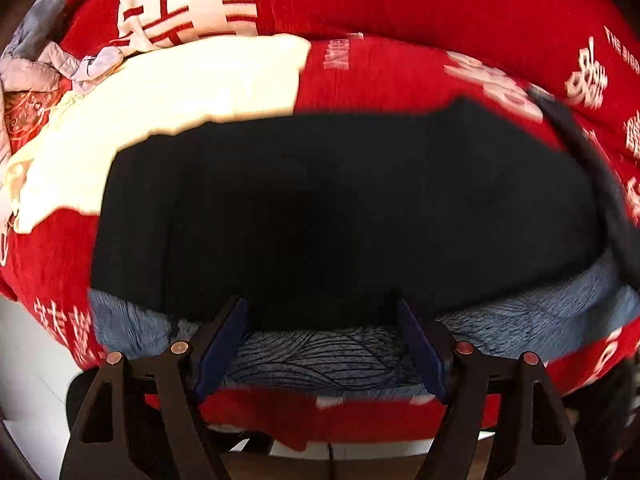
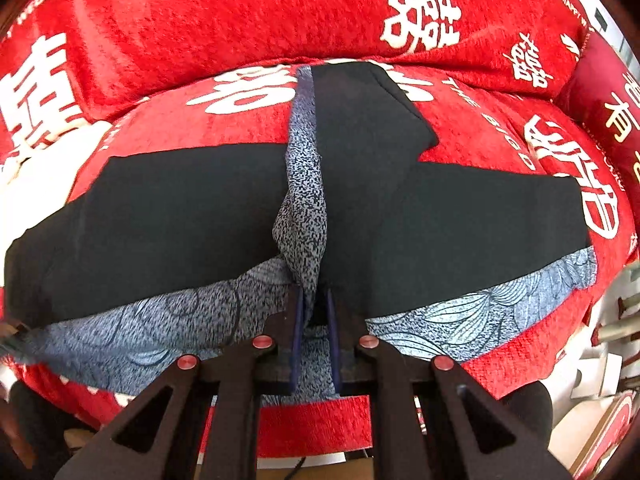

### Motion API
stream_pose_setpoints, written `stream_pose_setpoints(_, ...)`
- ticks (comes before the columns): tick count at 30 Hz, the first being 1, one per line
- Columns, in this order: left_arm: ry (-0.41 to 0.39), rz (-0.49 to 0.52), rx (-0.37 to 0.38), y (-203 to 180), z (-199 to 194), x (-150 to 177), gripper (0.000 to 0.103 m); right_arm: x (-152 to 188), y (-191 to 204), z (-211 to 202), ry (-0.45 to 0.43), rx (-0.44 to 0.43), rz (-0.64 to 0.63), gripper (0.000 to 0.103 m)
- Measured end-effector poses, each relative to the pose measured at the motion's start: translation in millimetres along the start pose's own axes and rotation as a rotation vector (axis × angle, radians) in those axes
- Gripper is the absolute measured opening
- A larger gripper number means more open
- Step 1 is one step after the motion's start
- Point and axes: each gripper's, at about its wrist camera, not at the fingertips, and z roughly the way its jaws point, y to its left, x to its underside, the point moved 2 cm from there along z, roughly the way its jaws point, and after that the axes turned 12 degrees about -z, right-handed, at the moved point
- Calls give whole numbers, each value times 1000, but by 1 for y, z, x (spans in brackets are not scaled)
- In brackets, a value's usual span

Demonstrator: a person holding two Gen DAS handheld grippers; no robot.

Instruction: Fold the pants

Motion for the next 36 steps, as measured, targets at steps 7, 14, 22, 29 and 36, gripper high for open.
stream_pose_setpoints(7, 55, 22, -25, 18, 8, 33, 79, -38, -21, -23, -139, 91, -15, 82)
stream_pose_setpoints(14, 31, 79, -23, 11, -17, 37, 79, -160, -11, 56, 5, 191, -175, 82)
stream_pose_setpoints(22, -24, 25, -44, -15, -28, 4, 79, -181, -4, 141, 249, 220, -281, 29)
stream_pose_setpoints(29, -74, 286, -223, -92, -11, 21, 79, -142, -57, 96, 150, 243, -180, 7)
stream_pose_setpoints(36, -109, 268, -267, -54, -16, 27, 98, -57, -135, 25, 38, 294, 53, 7)
